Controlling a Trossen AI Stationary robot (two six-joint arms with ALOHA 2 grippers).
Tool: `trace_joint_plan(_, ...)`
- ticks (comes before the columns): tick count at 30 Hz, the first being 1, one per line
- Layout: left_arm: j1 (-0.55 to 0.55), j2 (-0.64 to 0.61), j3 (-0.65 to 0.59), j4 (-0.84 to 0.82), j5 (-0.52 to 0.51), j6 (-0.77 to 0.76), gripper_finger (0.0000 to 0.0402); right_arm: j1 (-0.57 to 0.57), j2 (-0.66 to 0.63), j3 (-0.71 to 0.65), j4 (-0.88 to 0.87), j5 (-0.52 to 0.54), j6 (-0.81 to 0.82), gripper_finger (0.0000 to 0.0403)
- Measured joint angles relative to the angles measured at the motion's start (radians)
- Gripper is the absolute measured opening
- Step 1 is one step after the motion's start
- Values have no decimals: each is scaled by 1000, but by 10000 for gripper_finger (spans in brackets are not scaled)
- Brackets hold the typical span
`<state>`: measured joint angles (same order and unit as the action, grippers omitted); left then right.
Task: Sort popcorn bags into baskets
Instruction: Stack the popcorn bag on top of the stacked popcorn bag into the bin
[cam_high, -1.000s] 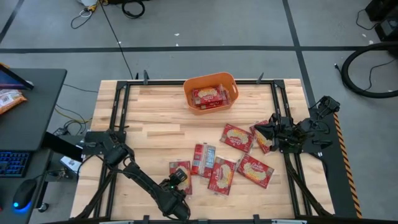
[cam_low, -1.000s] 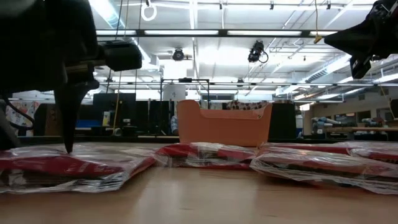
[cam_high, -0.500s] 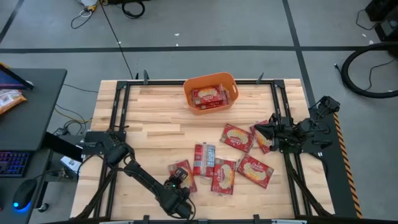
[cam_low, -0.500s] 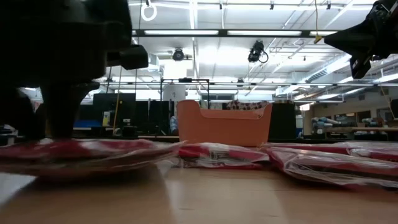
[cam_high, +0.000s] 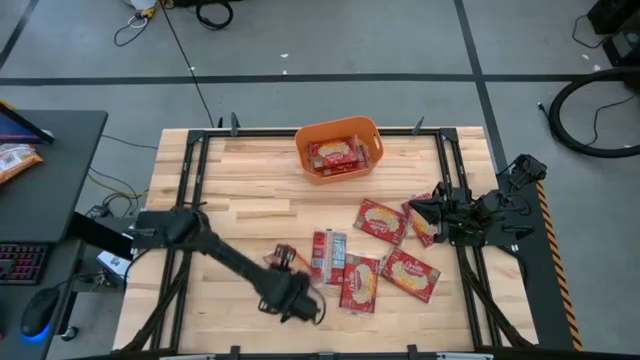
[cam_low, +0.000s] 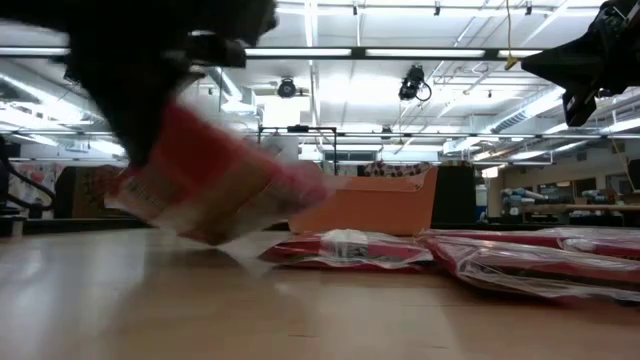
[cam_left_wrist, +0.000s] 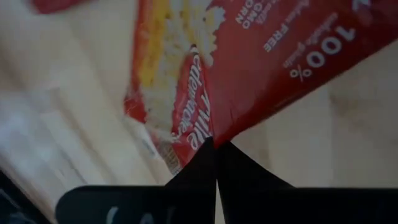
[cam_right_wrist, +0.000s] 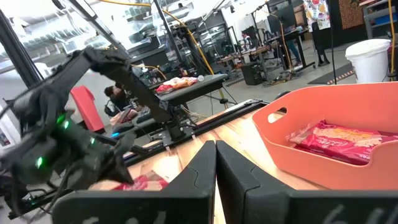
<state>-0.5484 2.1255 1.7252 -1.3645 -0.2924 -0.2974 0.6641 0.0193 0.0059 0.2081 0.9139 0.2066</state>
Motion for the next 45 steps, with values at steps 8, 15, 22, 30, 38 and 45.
trace_joint_plan(8,143,-119,1,63,-19,-85,3,0,0,0,0,0,0,16)
trace_joint_plan(15,295,-136,1,246,-62,-59,3,0,0,0,0,0,0,16)
trace_joint_plan(22,433,-136,5,460,-88,99,4,0,0,0,0,0,0,16)
trace_joint_plan(30,568,-137,64,651,-185,262,4,0,0,0,0,0,0,16)
trace_joint_plan(38,694,-112,74,672,-276,280,4,0,0,0,0,0,0,16)
trace_joint_plan(45,817,-54,72,663,-234,211,4,0,0,0,0,0,0,16)
